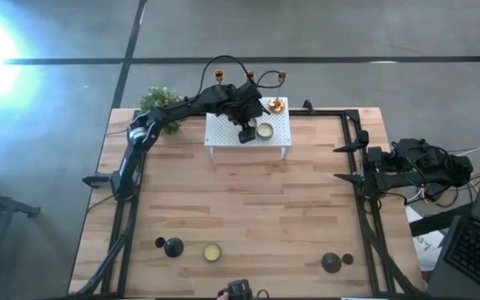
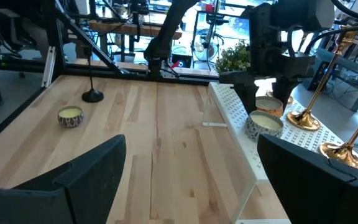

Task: Pick & Place candle stick holders
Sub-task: Put the orange scented candle on the shelf aligned with the other scented candle

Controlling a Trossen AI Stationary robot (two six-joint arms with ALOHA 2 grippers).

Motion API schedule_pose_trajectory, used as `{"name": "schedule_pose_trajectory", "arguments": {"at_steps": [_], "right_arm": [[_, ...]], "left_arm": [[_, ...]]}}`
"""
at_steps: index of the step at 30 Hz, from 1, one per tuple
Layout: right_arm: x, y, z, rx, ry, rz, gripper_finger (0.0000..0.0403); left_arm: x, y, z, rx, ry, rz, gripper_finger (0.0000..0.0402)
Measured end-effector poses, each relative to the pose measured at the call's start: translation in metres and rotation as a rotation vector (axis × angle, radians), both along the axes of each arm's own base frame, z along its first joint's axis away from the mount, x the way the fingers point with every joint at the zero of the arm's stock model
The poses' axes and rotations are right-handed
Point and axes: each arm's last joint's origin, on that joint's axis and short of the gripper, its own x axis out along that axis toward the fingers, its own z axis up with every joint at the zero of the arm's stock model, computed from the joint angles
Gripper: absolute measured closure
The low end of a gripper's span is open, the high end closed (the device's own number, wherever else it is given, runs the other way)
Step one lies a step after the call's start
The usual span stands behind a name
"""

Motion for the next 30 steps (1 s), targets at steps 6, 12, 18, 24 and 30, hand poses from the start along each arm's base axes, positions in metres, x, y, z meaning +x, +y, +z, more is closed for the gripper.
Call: {"name": "schedule_pose_trajectory", "arguments": {"at_steps": [6, 12, 18, 24, 30], "right_arm": [[0.0001, 0.0000, -0.0001, 0.000, 0.000, 0.000, 0.0044], [0.0001, 0.0000, -0.0001, 0.000, 0.000, 0.000, 0.0044], [0.0001, 0.0000, -0.0001, 0.000, 0.000, 0.000, 0.0044], [0.0001, 0.0000, -0.0001, 0.000, 0.000, 0.000, 0.0044], [0.0001, 0.0000, -0.0001, 0.000, 0.000, 0.000, 0.0044]], "left_arm": [[0.0001, 0.0001, -0.0001, 0.012, 0.004, -0.016, 0.0080], [0.0000, 0.0011, -0.0011, 0.053, 0.026, 0.024, 0.0079], [-0.0001, 0.0015, -0.0010, 0.072, 0.034, 0.038, 0.0074], [0.0014, -0.0016, -0.0010, 0.073, 0.034, 0.039, 0.0073], [0.0013, -0.0029, -0.0005, 0.081, 0.039, 0.067, 0.0052]]}}
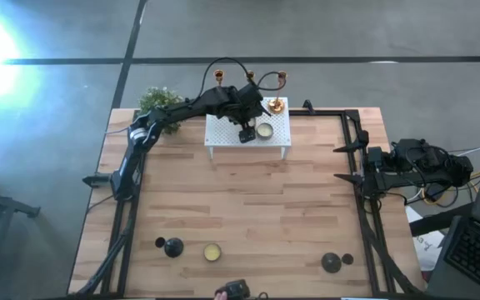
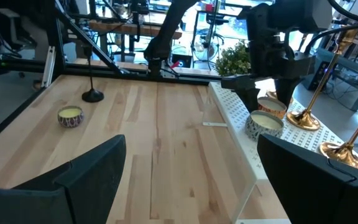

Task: Pick & Place candle stick holders
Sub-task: Put the orange scented candle on the shelf aligned with the other scented candle

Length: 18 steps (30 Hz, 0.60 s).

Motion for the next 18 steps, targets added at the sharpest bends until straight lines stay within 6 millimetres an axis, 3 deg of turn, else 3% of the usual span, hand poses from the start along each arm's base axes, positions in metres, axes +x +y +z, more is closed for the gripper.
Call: {"name": "schedule_pose_trajectory", "arguments": {"at_steps": [8, 18], "right_arm": [[0.0000, 0.0000, 0.0000, 0.025, -0.002, -0.005, 0.0044], [0.0001, 0.0000, -0.0001, 0.026, -0.001, -0.006, 0.0044]], "left_arm": [[-0.0004, -0.0014, 0.0008, 0.039, 0.019, 0.048, 0.0011], [-0.0016, -0.0065, 0.0049, 0.042, 0.022, 0.038, 0.0010]]}}
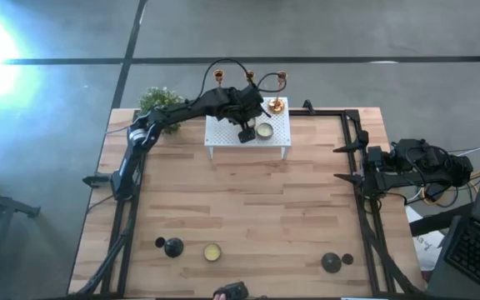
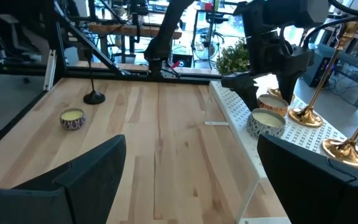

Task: Pick & Place candle stick holders
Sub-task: Put the orange scented candle on the shelf aligned with the other scented candle, then put the yellow scented candle on the shelf aligned with the other scented candles

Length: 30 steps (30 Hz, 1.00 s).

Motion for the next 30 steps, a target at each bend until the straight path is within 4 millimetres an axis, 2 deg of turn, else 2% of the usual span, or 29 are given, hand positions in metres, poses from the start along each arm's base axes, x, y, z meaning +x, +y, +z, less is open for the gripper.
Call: {"name": "schedule_pose_trajectory", "arguments": {"at_steps": [9, 14, 18, 23, 30], "right_arm": [[0.000, 0.000, 0.000, 0.000, 0.001, 0.000, 0.0044], [0.000, 0.000, 0.000, 0.020, 0.002, -0.003, 0.0044], [0.000, 0.000, -0.001, 0.021, 0.008, -0.004, 0.0044], [0.000, 0.000, -0.001, 0.006, 0.009, -0.003, 0.0044], [0.000, 0.000, -0.001, -0.086, 0.015, 0.016, 0.0044]], "left_arm": [[-0.008, -0.009, 0.022, 0.019, -0.049, -0.009, 0.0009], [-0.018, -0.023, 0.037, 0.001, -0.049, -0.007, 0.0011], [-0.030, -0.041, 0.053, -0.014, -0.025, -0.032, 0.0011], [-0.049, -0.071, 0.084, -0.002, -0.061, -0.089, 0.0011], [-0.090, -0.114, 0.134, -0.002, -0.205, -0.132, 0.0012]]}}
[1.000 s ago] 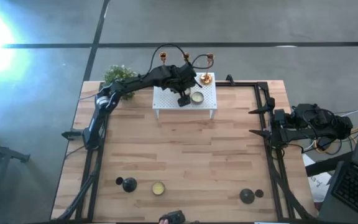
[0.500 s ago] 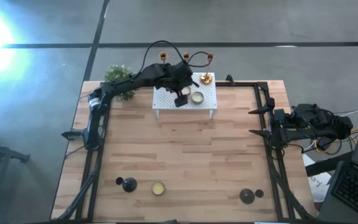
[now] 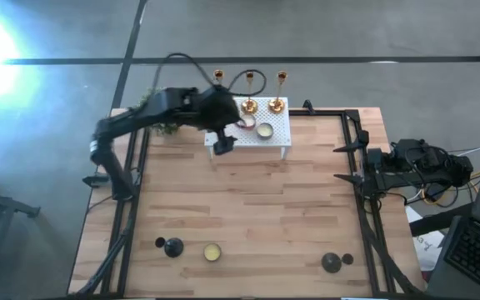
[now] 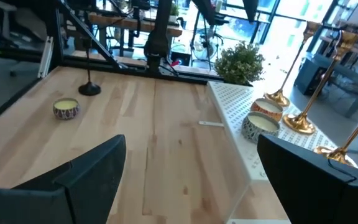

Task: Pick & Place candle stick holders
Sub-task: Put the yellow scented candle on the shelf aligned with the other scented candles

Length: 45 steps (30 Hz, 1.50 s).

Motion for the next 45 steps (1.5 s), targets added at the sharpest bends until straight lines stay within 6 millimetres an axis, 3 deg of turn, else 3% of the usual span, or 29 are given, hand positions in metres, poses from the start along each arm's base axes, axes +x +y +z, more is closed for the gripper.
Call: {"name": "schedule_pose_trajectory", "arguments": {"at_steps": [7, 12, 18, 23, 30, 36, 41, 45], "right_arm": [[0.000, 0.000, 0.000, -0.019, 0.001, 0.004, 0.0044], [0.000, 0.000, 0.000, -0.018, 0.001, 0.004, 0.0044], [0.000, 0.000, 0.000, -0.018, 0.001, 0.004, 0.0044], [0.000, 0.000, 0.000, -0.018, 0.000, 0.003, 0.0044], [0.000, 0.000, 0.000, -0.018, 0.000, 0.003, 0.0044], [0.000, 0.000, 0.000, -0.018, 0.000, 0.003, 0.0044], [0.000, 0.000, 0.000, -0.018, 0.000, 0.003, 0.0044], [0.000, 0.000, 0.000, -0.018, 0.000, 0.003, 0.0044]], "left_arm": [[-0.053, -0.044, 0.035, -0.158, -0.113, -0.095, 0.0012], [-0.069, -0.078, 0.035, -0.234, -0.038, -0.241, 0.0012], [-0.053, -0.125, -0.002, -0.226, 0.101, -0.408, 0.0012], [-0.035, -0.145, -0.044, -0.193, 0.184, -0.430, 0.0012], [-0.018, -0.151, -0.102, -0.278, 0.189, -0.317, 0.0012], [-0.021, -0.150, -0.151, -0.359, 0.268, -0.153, 0.0012], [-0.026, -0.149, -0.174, -0.388, 0.308, -0.077, 0.0012], [-0.024, -0.150, -0.181, -0.407, 0.274, -0.062, 0.0012]]}}
